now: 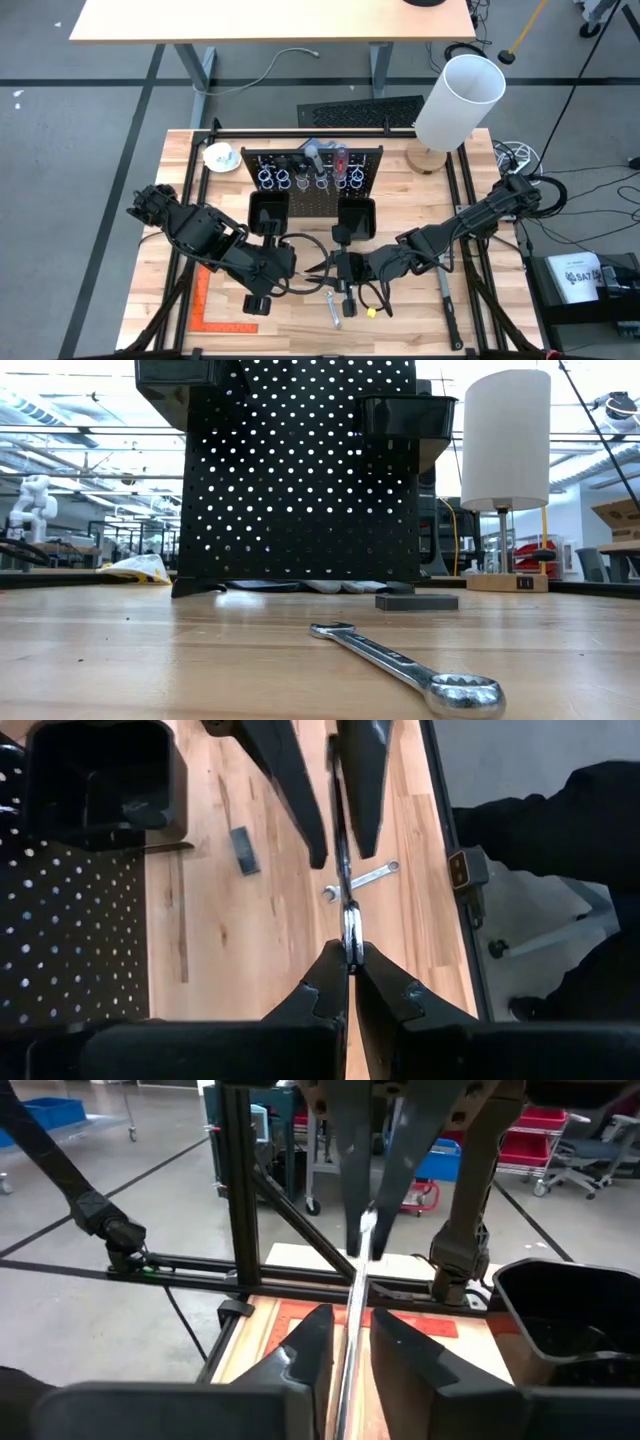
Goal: Hang tools onto peg board
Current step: Hang the silver wrench on the black peg board
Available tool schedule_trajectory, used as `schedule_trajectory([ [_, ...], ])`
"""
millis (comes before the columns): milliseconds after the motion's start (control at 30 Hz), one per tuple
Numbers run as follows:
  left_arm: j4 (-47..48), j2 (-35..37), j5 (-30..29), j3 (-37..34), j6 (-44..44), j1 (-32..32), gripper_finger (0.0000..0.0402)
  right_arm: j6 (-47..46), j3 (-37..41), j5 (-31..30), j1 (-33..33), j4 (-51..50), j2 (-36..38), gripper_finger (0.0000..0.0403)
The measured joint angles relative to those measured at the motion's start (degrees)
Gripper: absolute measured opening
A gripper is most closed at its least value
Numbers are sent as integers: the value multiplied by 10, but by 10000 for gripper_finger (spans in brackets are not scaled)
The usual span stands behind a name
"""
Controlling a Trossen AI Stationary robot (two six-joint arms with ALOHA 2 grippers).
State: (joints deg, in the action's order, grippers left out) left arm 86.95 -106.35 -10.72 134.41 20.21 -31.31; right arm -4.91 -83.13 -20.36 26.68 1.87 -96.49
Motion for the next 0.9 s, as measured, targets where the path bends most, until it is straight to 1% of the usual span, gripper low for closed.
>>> schedule_trajectory([
  [67, -1, -4, 1, 0, -1, 0, 11, 0, 0, 10, -1, -1, 0, 47],
  [167, 0, -7, 2, 0, -1, 1, 11, 3, 0, 8, -1, -3, 0, 19],
  [233, 1, -8, 3, 0, -6, 1, 11, 7, 0, 9, -1, -4, 0, 9],
  [500, -7, -8, 4, 0, -10, 1, 11, 7, 0, 10, -1, -12, 1, 6],
  [733, -17, -8, -3, 0, -12, -2, 64, 20, 0, 12, -1, 5, 1, 6],
  [900, -13, -6, -6, 0, -11, -7, 73, 32, 0, 8, -1, 20, 1, 6],
])
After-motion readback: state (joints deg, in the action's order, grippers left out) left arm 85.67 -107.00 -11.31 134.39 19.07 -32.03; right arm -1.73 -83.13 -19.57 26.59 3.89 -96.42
